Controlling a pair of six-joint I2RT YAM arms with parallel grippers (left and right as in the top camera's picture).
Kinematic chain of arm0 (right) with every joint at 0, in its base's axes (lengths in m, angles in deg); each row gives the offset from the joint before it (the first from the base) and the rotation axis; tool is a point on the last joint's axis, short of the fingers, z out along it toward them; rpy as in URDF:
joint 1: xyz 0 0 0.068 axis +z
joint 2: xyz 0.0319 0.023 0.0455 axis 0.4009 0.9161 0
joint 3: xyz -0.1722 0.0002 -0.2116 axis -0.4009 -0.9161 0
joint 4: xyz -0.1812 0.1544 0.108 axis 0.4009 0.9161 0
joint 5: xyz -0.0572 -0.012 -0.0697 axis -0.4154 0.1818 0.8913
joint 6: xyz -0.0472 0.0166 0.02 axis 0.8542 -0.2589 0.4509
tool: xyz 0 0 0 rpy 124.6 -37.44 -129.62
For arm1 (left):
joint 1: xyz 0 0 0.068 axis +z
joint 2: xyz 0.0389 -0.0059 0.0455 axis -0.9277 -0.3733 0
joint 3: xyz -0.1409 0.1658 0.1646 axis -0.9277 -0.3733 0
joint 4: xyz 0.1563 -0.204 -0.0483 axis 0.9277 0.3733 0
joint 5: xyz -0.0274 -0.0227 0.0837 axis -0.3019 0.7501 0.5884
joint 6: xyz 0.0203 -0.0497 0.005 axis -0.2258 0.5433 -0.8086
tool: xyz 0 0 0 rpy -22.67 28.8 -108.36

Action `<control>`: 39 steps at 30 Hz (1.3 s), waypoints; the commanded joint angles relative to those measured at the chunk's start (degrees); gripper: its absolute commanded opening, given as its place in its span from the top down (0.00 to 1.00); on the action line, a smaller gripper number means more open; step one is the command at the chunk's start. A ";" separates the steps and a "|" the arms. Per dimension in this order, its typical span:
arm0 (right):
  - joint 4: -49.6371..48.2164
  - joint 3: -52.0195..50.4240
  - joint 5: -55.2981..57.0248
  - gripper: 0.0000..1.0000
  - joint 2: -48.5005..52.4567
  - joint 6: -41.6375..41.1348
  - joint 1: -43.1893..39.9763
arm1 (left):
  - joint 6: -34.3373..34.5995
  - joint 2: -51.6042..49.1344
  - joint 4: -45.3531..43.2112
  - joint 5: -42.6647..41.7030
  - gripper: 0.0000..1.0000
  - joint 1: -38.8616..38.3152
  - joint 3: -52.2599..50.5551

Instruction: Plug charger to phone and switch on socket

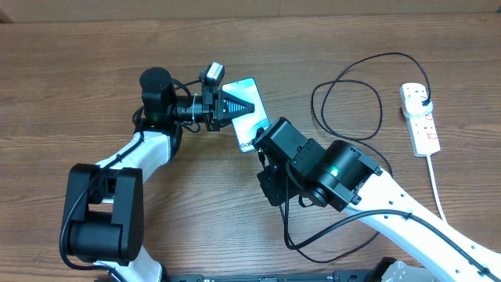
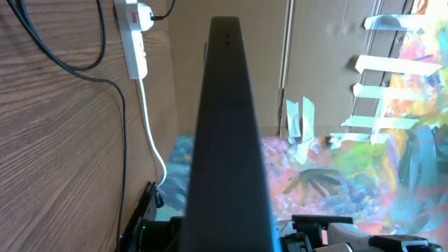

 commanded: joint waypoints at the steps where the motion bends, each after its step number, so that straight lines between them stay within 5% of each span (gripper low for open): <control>1: -0.83 -0.13 0.61 0.96 -0.13 -0.28 0.26 | 0.83 0.07 -0.46 -2.43 0.96 -0.13 1.53; 31: -5.57 -0.13 3.96 0.95 -0.13 -0.09 0.20 | 0.31 0.07 -0.66 -5.79 0.96 -0.13 1.53; 39: -5.88 -0.13 0.96 0.55 -0.13 -0.26 0.22 | -0.61 0.07 -0.66 -4.76 0.96 -0.13 1.53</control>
